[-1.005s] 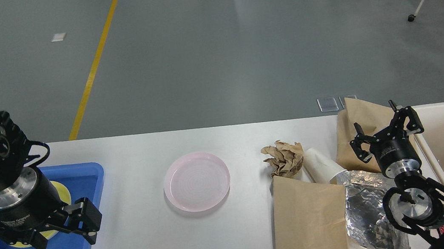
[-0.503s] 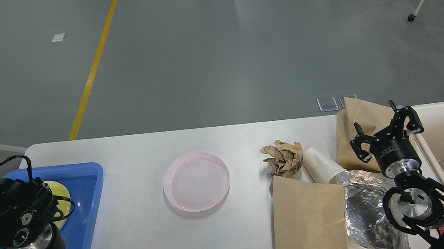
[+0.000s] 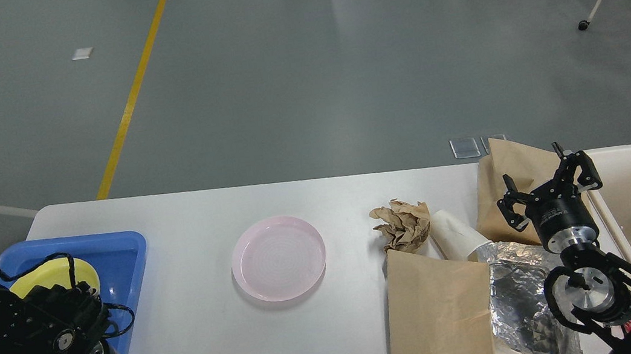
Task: Tidy desktop
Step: 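Grasp the pink mug with the left gripper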
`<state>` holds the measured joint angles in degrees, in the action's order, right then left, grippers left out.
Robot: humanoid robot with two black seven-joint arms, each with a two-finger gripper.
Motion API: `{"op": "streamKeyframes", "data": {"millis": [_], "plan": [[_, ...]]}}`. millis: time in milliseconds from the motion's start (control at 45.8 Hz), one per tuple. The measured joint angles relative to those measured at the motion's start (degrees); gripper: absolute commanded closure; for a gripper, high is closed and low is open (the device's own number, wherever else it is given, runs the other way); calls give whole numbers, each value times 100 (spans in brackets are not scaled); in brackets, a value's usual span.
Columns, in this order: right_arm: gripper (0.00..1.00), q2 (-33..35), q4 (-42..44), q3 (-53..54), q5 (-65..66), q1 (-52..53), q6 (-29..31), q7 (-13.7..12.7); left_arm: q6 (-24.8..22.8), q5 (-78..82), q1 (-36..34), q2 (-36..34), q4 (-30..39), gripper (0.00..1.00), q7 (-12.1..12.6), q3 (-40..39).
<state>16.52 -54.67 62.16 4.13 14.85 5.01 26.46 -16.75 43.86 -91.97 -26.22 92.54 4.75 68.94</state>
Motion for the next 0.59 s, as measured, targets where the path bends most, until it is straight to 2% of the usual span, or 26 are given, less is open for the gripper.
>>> {"op": "streamKeyframes", "data": {"millis": [153, 240, 372, 590], "plan": [[0, 0, 0, 1, 0, 0, 0, 0, 13, 215, 133, 20, -103, 37, 0, -3], [0, 0, 0, 0, 0, 0, 0, 0, 17, 283, 201, 103, -159, 41, 0, -5], [0, 0, 0, 0, 0, 0, 0, 0, 23, 295, 287, 161, -236, 57, 0, -19], [0, 0, 0, 1, 0, 0, 0, 0, 145, 146, 440, 199, -402, 59, 23, -92]]}}
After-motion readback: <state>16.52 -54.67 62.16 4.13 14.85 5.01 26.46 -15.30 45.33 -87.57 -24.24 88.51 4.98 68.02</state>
